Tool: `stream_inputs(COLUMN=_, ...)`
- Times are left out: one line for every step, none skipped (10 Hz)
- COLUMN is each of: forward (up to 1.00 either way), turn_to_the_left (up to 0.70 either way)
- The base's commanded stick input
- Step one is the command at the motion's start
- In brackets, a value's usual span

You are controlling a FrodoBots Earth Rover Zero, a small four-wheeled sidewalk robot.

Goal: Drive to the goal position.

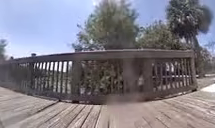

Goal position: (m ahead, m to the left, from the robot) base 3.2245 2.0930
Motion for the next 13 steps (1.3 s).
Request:
stream_inputs(forward=0.00, turn_to_the_left=0.70)
stream_inputs(forward=0.00, turn_to_the_left=0.70)
stream_inputs(forward=0.00, turn_to_the_left=0.70)
stream_inputs(forward=0.00, turn_to_the_left=0.70)
stream_inputs(forward=0.00, turn_to_the_left=0.35)
stream_inputs(forward=0.00, turn_to_the_left=0.08)
stream_inputs(forward=0.00, turn_to_the_left=0.70)
stream_inputs(forward=0.00, turn_to_the_left=0.70)
stream_inputs(forward=0.00, turn_to_the_left=0.70)
stream_inputs(forward=0.00, turn_to_the_left=0.70)
stream_inputs(forward=0.00, turn_to_the_left=0.70)
stream_inputs(forward=0.00, turn_to_the_left=0.70)
stream_inputs(forward=0.00, turn_to_the_left=0.70)
